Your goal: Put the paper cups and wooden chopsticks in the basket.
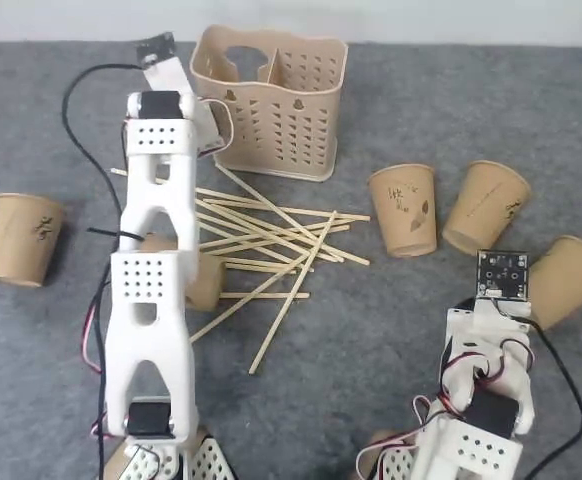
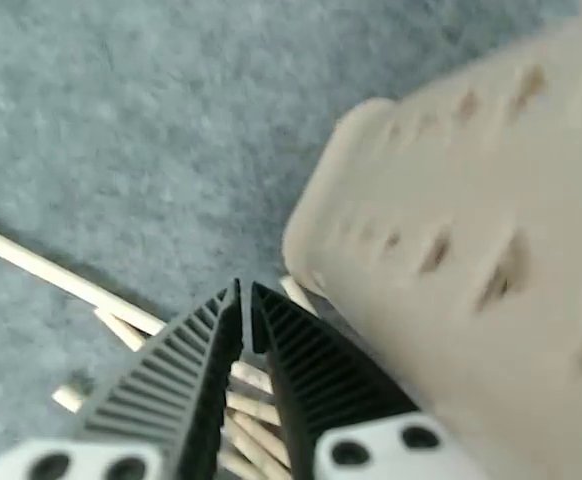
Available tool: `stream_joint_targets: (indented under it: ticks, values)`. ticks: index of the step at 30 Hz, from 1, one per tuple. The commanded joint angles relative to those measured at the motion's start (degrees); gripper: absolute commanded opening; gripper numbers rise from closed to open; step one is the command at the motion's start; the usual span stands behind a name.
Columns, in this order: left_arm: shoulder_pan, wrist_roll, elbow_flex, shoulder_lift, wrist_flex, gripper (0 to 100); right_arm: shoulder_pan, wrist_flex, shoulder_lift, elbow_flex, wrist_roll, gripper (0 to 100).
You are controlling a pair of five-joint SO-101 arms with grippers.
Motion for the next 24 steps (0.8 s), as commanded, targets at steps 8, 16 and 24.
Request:
stream_joint_targets:
  ticks: [8, 16, 24]
  values:
    - [-5.7, -1.3, -3.1, -12.0, 11.2, 1, 0.3, -0.6, -0.9, -1.1, 0.7, 12.2]
    - [-10.5, -10.2, 15.2, -32.8, 11.2, 1, 0.3, -0.6, -0.9, -1.1, 0.5, 12.2]
    - [-6.0, -10.9, 23.0, -51.6, 6.9, 4, 0.3, -0.6, -0.9, -1.0, 0.7, 12.2]
